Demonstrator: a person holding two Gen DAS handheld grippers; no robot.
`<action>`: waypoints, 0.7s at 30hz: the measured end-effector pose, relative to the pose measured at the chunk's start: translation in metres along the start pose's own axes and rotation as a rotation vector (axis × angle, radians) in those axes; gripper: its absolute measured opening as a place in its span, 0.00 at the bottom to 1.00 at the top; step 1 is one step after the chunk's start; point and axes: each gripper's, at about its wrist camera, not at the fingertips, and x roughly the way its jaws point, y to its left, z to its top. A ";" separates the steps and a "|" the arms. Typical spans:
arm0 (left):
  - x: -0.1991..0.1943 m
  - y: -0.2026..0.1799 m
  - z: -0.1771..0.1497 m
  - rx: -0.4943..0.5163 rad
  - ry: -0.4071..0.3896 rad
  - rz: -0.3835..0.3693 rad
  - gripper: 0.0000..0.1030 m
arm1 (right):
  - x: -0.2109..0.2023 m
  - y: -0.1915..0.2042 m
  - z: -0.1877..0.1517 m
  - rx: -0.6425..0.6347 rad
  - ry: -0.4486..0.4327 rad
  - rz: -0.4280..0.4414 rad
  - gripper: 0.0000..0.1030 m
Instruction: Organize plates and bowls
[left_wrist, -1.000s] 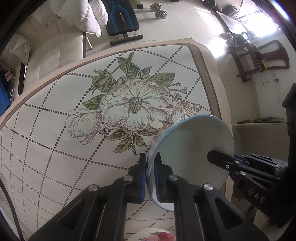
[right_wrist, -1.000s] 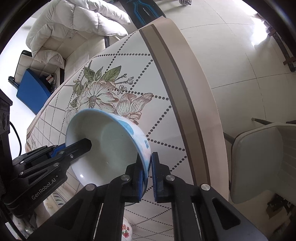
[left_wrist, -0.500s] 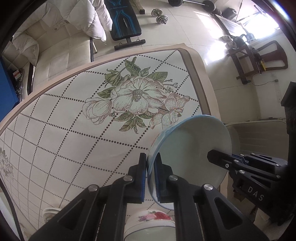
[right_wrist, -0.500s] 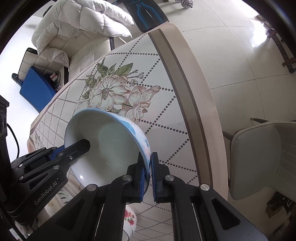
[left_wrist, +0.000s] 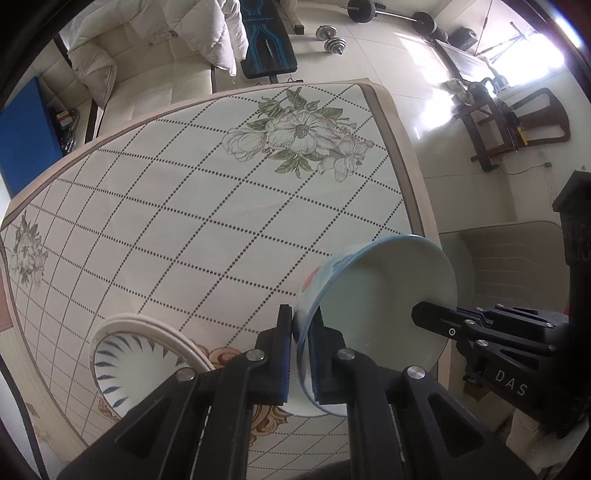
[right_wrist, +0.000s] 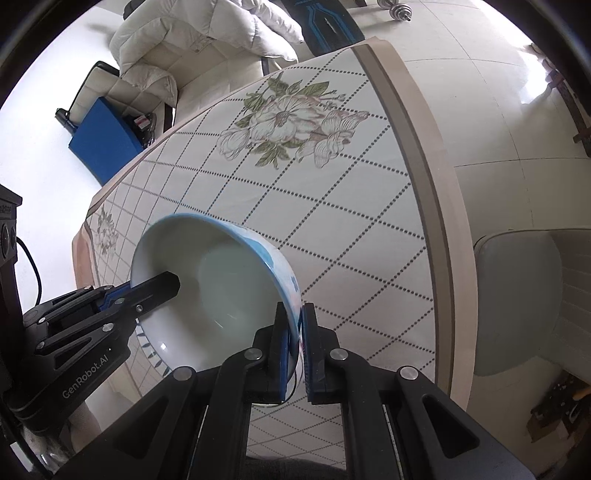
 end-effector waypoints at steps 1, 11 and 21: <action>-0.001 0.002 -0.006 -0.009 0.004 -0.002 0.06 | 0.001 0.003 -0.007 -0.003 0.008 0.005 0.07; 0.021 0.017 -0.051 -0.055 0.056 0.016 0.06 | 0.031 0.025 -0.057 -0.051 0.069 -0.025 0.07; 0.047 0.020 -0.063 -0.056 0.109 0.043 0.06 | 0.058 0.026 -0.062 -0.061 0.106 -0.081 0.07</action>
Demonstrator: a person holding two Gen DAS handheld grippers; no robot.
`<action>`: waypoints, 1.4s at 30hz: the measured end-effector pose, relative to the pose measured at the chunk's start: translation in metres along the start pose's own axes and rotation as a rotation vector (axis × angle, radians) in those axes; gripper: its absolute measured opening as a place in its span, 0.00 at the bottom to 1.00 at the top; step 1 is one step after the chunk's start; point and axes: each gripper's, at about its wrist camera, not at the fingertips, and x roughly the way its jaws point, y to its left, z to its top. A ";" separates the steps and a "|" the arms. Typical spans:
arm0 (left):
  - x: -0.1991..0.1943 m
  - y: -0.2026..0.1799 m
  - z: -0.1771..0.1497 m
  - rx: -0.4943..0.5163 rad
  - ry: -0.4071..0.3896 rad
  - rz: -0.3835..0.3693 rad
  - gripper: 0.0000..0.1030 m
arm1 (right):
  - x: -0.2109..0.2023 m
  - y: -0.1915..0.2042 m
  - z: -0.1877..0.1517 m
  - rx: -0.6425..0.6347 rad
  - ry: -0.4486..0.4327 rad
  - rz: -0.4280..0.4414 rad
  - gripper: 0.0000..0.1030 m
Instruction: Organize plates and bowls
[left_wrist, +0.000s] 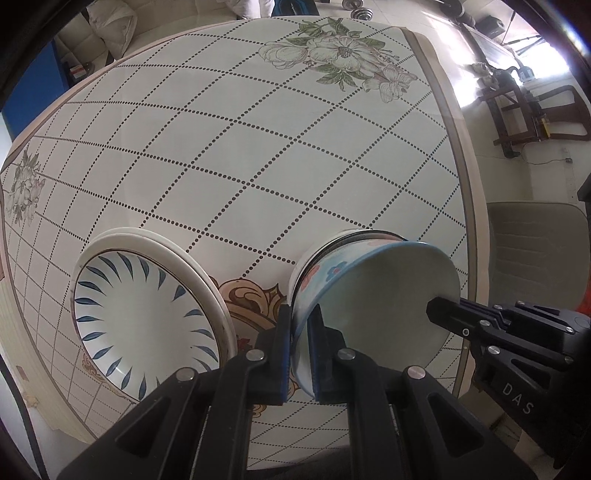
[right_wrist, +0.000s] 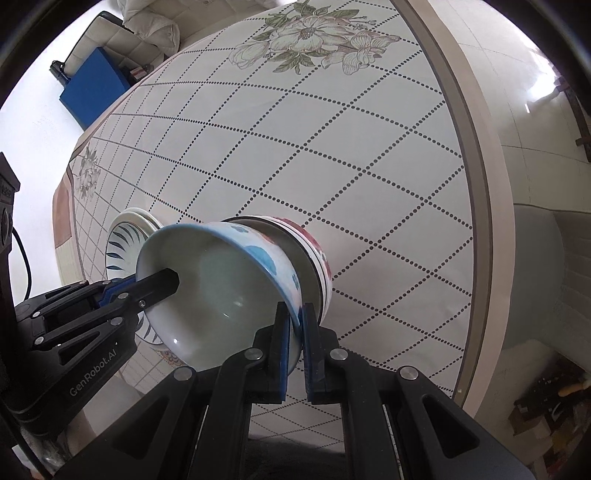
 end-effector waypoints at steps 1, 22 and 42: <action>0.001 0.000 -0.001 0.001 0.004 -0.001 0.06 | 0.001 -0.001 0.000 0.000 0.002 -0.003 0.07; 0.011 0.002 -0.005 -0.023 0.029 -0.008 0.06 | 0.010 -0.009 0.005 0.037 0.038 -0.019 0.07; -0.020 0.007 -0.033 -0.108 -0.060 0.067 0.08 | -0.005 -0.005 -0.009 0.017 0.010 -0.031 0.08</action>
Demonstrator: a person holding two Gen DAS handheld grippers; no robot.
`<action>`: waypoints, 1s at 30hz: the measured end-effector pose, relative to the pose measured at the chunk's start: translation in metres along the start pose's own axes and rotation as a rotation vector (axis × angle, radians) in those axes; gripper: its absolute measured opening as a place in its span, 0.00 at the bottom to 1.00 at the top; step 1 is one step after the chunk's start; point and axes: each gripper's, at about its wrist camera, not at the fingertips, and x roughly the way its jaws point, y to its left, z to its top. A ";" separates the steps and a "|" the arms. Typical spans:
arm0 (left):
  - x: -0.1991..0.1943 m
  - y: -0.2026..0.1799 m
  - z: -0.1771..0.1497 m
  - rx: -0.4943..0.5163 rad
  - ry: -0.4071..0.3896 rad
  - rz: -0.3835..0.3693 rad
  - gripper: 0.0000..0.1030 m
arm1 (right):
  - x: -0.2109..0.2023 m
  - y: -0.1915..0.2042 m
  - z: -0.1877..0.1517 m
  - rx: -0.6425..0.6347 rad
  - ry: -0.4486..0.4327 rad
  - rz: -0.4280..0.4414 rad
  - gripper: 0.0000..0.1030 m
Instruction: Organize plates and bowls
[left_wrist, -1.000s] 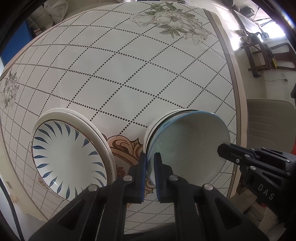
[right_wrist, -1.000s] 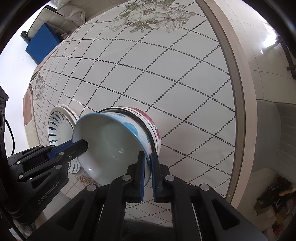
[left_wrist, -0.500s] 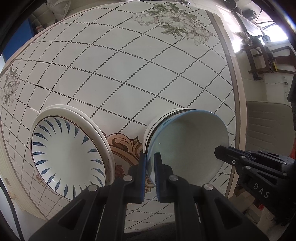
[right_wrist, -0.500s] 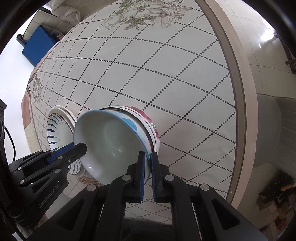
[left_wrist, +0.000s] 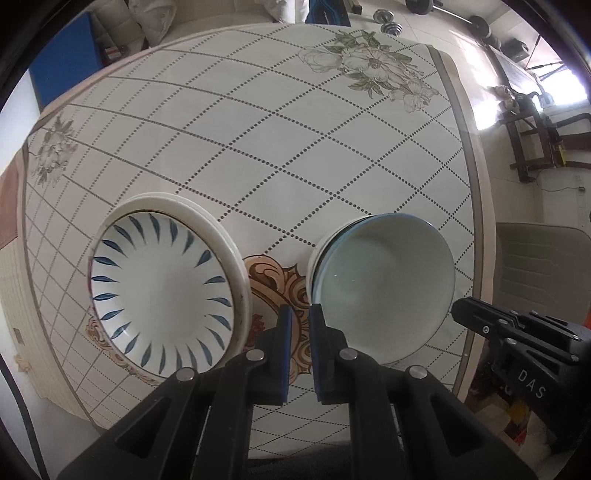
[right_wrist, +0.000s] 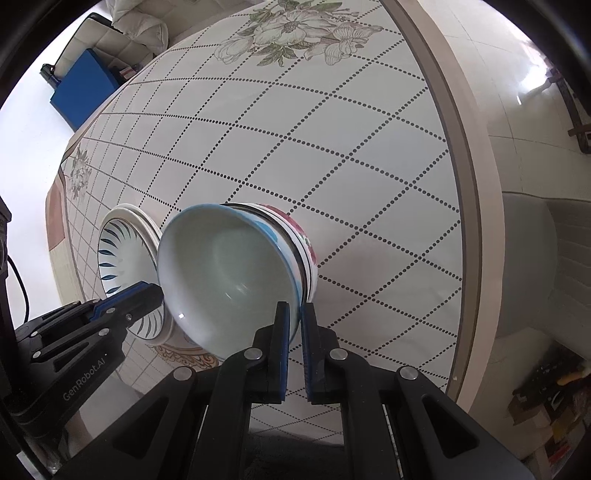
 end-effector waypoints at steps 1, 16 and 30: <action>-0.004 0.001 -0.005 -0.004 -0.017 0.016 0.08 | -0.004 0.001 -0.003 -0.010 -0.010 -0.011 0.08; -0.041 0.004 -0.060 -0.025 -0.178 0.045 0.77 | -0.058 -0.001 -0.068 -0.113 -0.196 -0.175 0.87; -0.112 -0.005 -0.111 -0.021 -0.364 0.078 0.82 | -0.129 0.008 -0.127 -0.112 -0.361 -0.153 0.87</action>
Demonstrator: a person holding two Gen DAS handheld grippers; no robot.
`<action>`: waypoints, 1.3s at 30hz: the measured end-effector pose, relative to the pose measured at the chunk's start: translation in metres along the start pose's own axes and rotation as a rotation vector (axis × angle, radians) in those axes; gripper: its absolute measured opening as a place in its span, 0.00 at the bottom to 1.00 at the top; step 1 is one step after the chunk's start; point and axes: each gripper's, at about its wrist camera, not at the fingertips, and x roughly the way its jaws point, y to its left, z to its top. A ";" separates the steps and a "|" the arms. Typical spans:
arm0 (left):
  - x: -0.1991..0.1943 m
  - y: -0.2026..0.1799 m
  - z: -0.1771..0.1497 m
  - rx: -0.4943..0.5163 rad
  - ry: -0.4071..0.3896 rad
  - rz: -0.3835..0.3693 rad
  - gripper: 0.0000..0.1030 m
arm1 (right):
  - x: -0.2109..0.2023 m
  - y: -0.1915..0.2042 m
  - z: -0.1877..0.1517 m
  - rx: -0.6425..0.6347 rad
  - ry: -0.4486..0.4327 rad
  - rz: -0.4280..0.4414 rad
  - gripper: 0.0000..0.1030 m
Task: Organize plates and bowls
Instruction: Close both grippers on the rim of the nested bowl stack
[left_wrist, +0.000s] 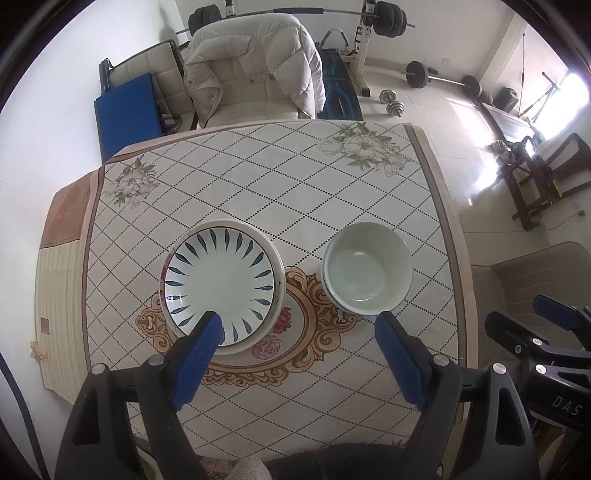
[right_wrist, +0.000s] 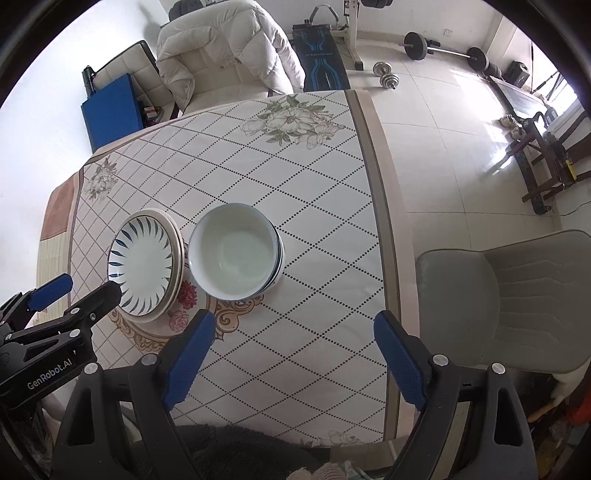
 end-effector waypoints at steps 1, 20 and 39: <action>-0.006 0.000 -0.002 -0.003 -0.010 -0.002 0.82 | -0.007 0.002 -0.003 -0.002 -0.012 0.002 0.87; -0.046 0.004 -0.025 -0.023 -0.118 0.026 0.82 | -0.072 0.023 -0.037 -0.074 -0.174 -0.072 0.94; 0.059 -0.014 0.054 0.130 0.007 0.033 0.82 | 0.032 -0.018 0.005 0.028 -0.106 0.006 0.94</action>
